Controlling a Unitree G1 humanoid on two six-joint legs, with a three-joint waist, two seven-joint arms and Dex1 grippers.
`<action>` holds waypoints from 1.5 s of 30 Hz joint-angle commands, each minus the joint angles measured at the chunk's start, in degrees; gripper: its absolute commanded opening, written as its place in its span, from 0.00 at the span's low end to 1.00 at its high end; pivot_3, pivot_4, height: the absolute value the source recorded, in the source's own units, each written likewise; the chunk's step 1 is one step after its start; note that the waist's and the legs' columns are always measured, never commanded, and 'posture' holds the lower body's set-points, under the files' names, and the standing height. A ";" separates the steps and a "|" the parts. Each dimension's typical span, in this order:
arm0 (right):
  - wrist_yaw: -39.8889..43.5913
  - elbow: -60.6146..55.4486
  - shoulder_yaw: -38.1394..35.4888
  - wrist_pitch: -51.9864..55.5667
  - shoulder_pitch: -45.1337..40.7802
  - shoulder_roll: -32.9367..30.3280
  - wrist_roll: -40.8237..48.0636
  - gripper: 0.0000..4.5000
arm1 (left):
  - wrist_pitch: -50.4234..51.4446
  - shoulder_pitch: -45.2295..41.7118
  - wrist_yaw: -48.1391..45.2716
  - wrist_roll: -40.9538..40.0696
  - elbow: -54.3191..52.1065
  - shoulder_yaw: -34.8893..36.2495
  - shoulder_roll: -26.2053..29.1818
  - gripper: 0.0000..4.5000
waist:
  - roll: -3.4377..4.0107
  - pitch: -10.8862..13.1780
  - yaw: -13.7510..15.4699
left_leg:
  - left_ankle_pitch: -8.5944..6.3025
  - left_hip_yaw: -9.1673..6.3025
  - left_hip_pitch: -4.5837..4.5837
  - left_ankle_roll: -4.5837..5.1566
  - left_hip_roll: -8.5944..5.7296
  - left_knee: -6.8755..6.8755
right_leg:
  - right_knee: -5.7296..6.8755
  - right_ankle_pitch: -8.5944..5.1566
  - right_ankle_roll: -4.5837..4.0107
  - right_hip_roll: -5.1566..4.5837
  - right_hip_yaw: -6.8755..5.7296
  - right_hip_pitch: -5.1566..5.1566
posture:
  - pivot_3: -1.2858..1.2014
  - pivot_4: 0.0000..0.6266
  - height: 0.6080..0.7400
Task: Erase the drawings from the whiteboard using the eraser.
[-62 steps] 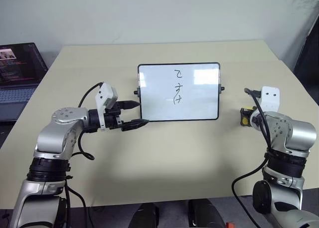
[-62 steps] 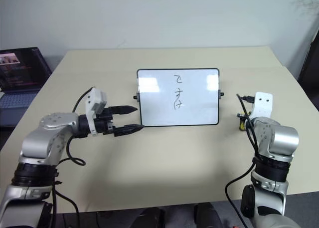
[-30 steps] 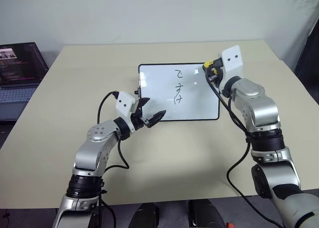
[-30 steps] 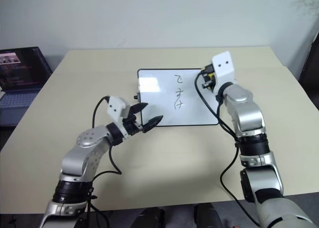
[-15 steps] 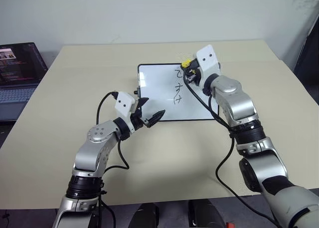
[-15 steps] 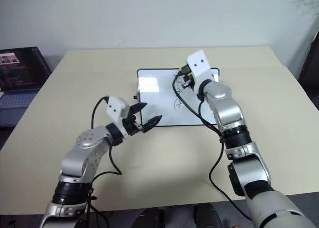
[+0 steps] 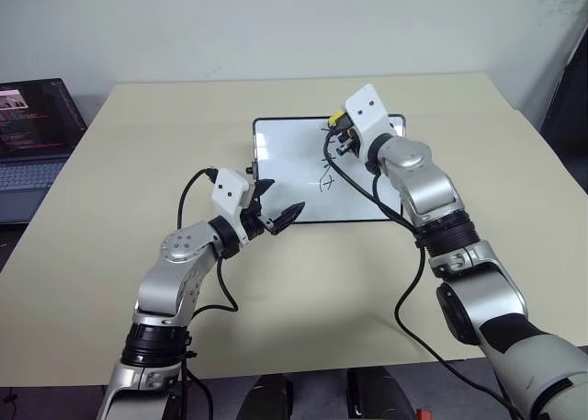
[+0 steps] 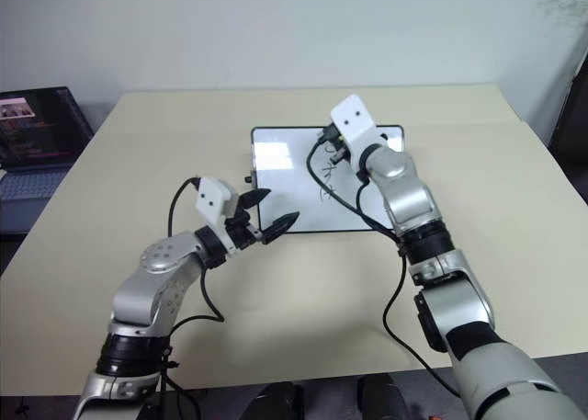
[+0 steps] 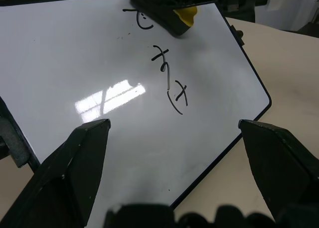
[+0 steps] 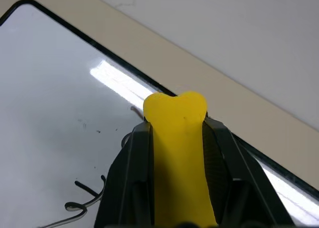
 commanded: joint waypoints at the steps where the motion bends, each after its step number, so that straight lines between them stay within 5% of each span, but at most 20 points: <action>1: 0.29 0.22 0.56 -1.64 -2.52 0.15 -1.40 0.22 | -1.06 0.00 0.57 -0.47 -2.49 1.47 0.24 1.00 | 0.00 0.00 -0.01 | 0.00 0.00 0.00 0.00 0.00 0.00 | 0.00 0.00 0.00 0.00 0.00 0.00 | 0.52 0.24 1.00; 29: 4.82 -5.60 2.96 2.32 3.07 1.24 -3.41 0.22 | -0.10 2.19 3.58 -0.73 -4.99 2.48 0.23 1.00 | 0.00 0.00 -0.89 | 0.00 -0.01 0.01 0.00 0.01 0.01 | 0.04 0.01 -0.01 -0.01 0.01 -0.01 | 0.52 0.24 1.00; 45: -0.25 0.59 -2.07 -2.25 -4.15 1.46 -2.07 0.22 | -0.55 0.25 2.56 -0.39 -3.15 1.54 -0.62 1.00 | 0.00 0.00 -1.10 | 0.00 0.00 0.00 -0.01 0.01 -0.02 | 0.03 0.01 -0.01 -0.01 0.04 -0.06 | 0.52 0.24 1.00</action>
